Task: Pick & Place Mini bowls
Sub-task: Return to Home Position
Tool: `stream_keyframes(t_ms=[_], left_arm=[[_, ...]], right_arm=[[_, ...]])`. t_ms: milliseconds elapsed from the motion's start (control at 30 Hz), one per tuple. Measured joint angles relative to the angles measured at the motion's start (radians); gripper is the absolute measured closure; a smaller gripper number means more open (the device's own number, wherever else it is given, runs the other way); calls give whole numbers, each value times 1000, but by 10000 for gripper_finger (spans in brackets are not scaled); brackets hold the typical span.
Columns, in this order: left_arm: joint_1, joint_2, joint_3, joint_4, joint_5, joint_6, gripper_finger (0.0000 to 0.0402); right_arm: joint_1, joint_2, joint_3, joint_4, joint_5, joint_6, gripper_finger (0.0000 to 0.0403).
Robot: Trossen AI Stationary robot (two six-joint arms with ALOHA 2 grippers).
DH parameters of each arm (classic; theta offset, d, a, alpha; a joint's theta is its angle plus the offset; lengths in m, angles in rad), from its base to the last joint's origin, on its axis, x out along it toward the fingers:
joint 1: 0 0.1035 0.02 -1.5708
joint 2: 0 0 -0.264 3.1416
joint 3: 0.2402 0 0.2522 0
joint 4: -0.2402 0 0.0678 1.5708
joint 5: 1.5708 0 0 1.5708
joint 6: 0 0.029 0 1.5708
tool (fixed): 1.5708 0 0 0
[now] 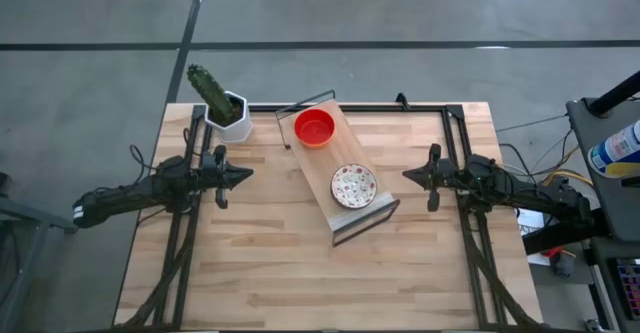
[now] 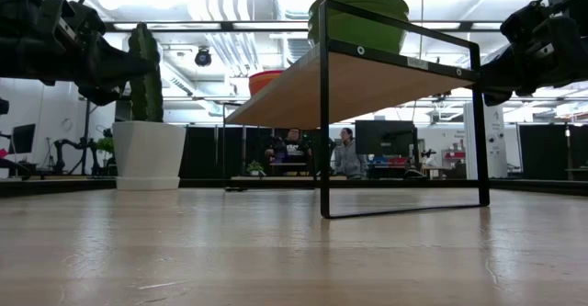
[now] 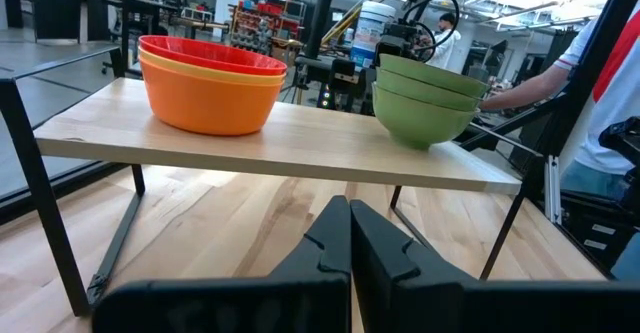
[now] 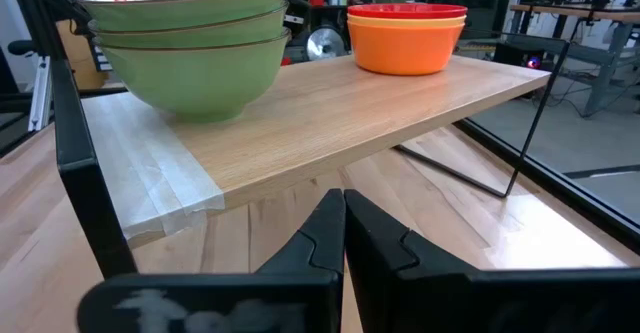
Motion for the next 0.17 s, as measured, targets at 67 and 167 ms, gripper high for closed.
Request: stream_keyframes(t_ms=[67, 167], left_arm=[[0, 0, 0, 0, 0, 0, 401], [0, 0, 0, 0, 0, 0, 401]], right_arm=[[0, 0, 0, 0, 0, 0, 394], [0, 0, 0, 0, 0, 0, 394]])
